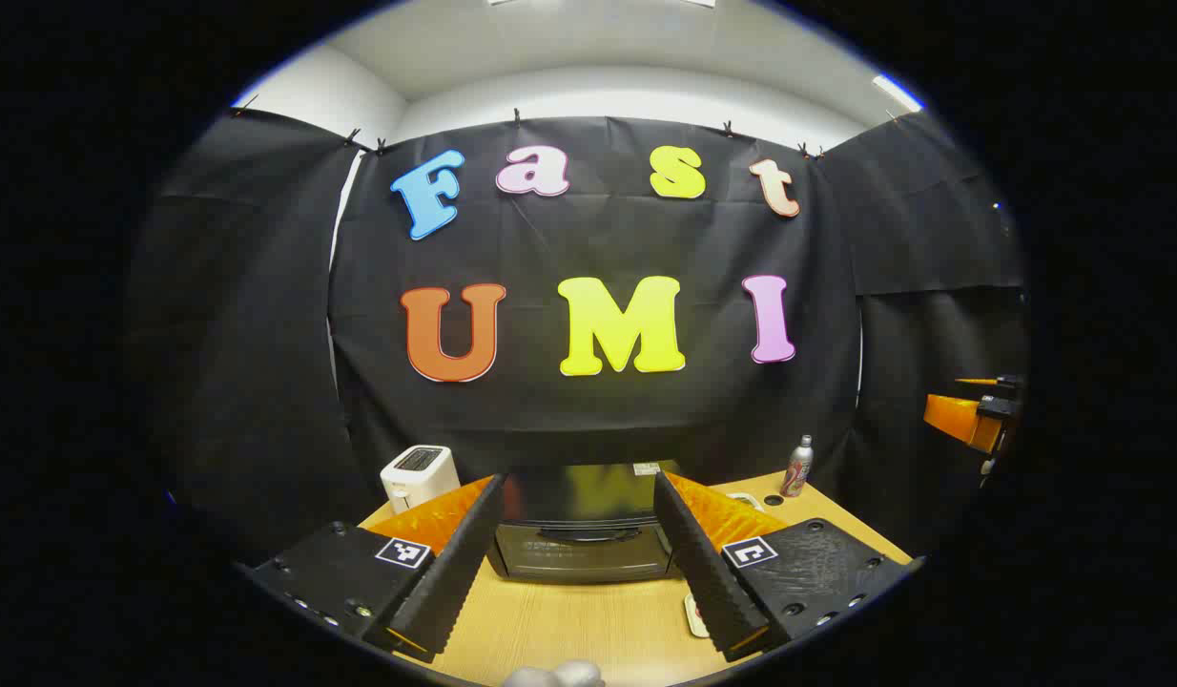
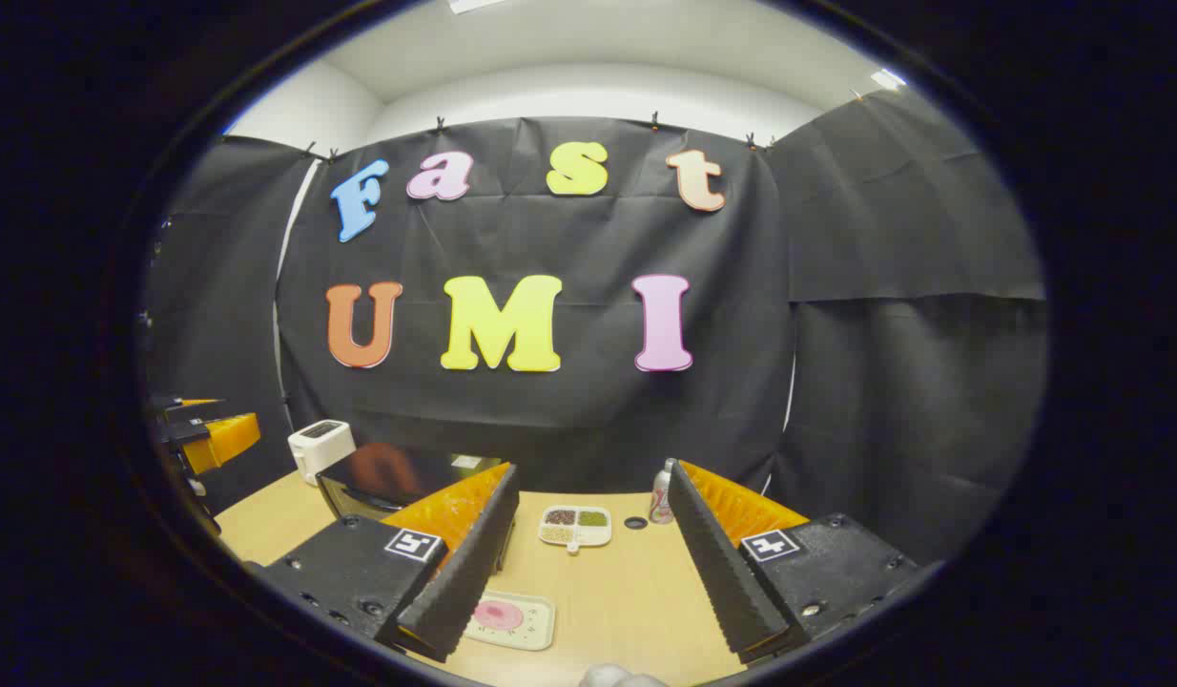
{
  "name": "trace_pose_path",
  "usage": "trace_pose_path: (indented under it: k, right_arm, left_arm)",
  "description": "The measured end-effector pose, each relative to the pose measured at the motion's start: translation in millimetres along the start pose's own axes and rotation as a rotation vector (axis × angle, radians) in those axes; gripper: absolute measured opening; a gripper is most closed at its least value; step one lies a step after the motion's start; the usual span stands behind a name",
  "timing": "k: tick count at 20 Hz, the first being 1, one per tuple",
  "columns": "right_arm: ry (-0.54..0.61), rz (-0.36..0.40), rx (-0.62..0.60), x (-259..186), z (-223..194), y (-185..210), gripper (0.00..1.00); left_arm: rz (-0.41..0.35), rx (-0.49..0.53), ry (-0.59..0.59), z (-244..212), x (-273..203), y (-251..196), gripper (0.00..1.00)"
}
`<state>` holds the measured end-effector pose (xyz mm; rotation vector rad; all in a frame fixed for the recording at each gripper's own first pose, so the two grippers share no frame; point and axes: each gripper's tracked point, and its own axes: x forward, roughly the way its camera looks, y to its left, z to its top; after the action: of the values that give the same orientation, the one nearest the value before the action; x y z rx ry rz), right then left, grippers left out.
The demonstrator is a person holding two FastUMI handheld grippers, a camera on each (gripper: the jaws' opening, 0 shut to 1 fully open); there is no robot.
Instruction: Open the electric oven with the left hand, put the food in, and close the electric oven.
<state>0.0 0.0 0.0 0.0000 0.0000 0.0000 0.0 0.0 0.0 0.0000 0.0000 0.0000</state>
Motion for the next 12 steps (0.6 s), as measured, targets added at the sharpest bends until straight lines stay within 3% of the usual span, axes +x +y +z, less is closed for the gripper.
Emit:
trace_pose_path:
  k: [12]
  right_arm:
    - [-0.011, 0.023, -0.016, 10, 10, 4, 0.97]
  left_arm:
    - [0.023, -0.005, 0.037, -13, 23, 2, 0.96]
